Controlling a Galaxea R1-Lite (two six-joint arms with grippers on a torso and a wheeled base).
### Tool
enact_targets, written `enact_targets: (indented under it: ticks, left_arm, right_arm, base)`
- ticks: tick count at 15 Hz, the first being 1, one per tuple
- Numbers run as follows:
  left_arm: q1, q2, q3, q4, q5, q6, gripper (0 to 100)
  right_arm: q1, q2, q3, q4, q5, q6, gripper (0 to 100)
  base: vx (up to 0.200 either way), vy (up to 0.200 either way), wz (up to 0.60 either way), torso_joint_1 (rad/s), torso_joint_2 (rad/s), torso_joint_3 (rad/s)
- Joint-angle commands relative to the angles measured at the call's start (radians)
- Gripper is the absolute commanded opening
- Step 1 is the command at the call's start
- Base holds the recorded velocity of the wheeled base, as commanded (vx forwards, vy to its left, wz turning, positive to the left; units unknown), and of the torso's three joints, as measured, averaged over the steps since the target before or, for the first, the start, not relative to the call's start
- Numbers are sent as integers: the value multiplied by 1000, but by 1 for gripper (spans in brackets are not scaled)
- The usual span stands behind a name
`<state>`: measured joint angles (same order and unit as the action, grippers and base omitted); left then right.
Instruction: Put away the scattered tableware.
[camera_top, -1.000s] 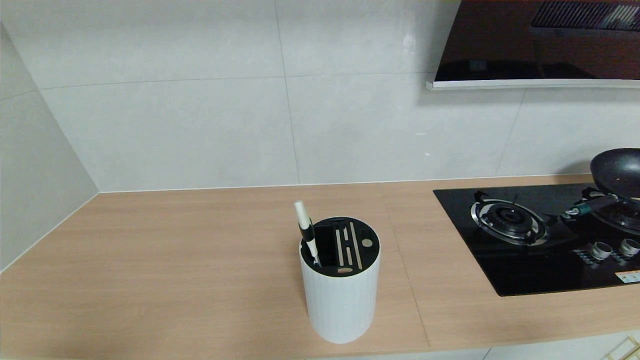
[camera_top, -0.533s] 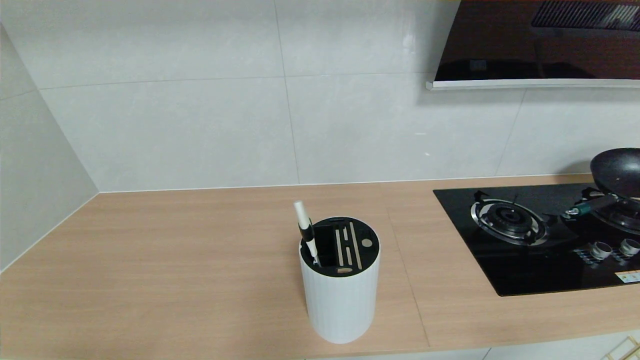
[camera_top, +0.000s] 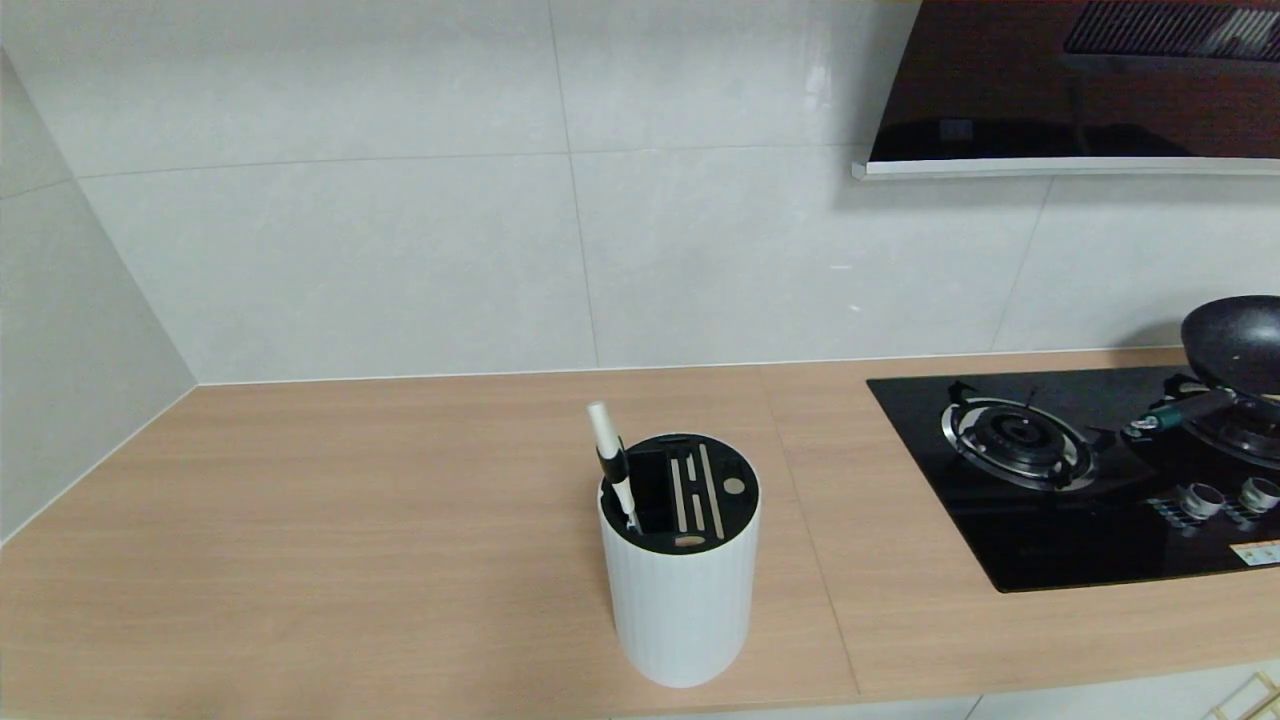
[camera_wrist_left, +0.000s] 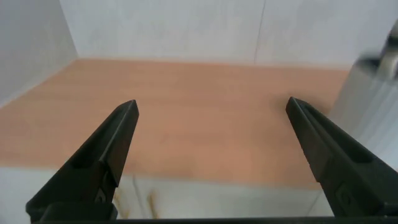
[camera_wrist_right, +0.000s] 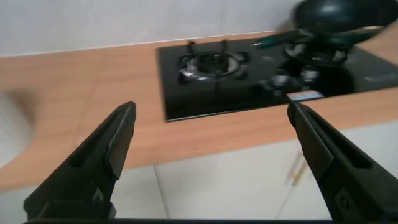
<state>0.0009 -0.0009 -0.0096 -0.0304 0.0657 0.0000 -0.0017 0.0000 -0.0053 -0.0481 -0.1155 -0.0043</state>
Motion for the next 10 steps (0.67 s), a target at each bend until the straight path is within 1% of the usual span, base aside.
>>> enact_targets:
  ticks: [1,3,4,7,10]
  left_arm:
    - [1,1,10,29,-43,17,100]
    - [1,1,10,32,-44,18,100]
    - [1,1,10,32,-44,17,100]
    - [1,1,10,32,-44,12,100]
    - [1,1,10,30,-44,11,100]
  right_arm:
    - [0,2,5,1,14,-2,100]
    - [2,0,5,7,23,-20,100]
    - [2,2,2,62,56,-49,100]
    - [2,2,5,47,60,-11,100]
    - [2,2,5,45,65,-11,100]
  base:
    - [0,0,0,0,0,0]
    - [0,0,0,0,0,0]
    - [0,0,0,0,0,0]
    - [0,0,0,0,0,0]
    - [0,0,0,0,0,0]
